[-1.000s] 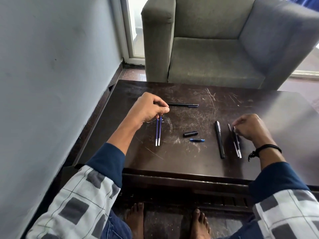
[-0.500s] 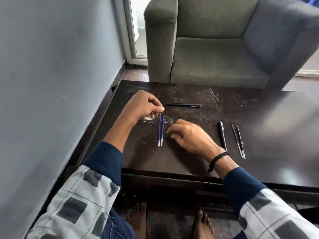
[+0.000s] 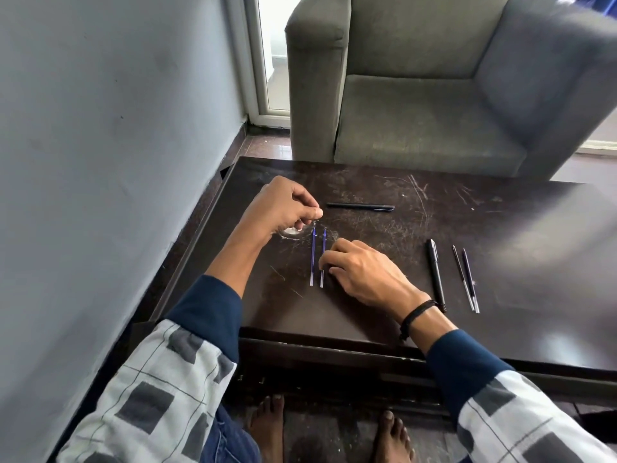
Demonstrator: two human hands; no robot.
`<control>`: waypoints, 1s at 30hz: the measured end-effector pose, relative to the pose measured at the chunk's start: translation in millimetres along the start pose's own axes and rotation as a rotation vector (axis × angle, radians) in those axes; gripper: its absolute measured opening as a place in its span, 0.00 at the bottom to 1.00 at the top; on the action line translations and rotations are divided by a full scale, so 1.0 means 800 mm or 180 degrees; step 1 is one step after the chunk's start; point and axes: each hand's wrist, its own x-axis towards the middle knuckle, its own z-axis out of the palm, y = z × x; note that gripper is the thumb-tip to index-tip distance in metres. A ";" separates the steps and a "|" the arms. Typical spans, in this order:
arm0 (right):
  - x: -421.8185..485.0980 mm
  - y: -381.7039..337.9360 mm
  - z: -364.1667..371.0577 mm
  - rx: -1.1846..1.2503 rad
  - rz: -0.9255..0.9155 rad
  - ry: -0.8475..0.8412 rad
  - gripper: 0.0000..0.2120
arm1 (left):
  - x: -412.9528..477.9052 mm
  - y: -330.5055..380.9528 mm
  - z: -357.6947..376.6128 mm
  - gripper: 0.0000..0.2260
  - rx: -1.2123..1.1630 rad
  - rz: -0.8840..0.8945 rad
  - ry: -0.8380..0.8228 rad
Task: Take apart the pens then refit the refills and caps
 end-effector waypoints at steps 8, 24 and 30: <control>0.002 0.000 -0.005 -0.0128 -0.0131 -0.0045 0.07 | 0.001 -0.002 0.000 0.02 0.0048 -0.0046 -0.0166; 0.008 0.023 -0.024 0.0805 0.0752 0.1568 0.04 | 0.001 0.000 -0.007 0.09 -0.0108 -0.0063 -0.0670; 0.008 0.019 -0.024 0.0748 0.0894 0.1505 0.03 | -0.004 0.008 -0.001 0.09 -0.0061 0.0000 -0.0912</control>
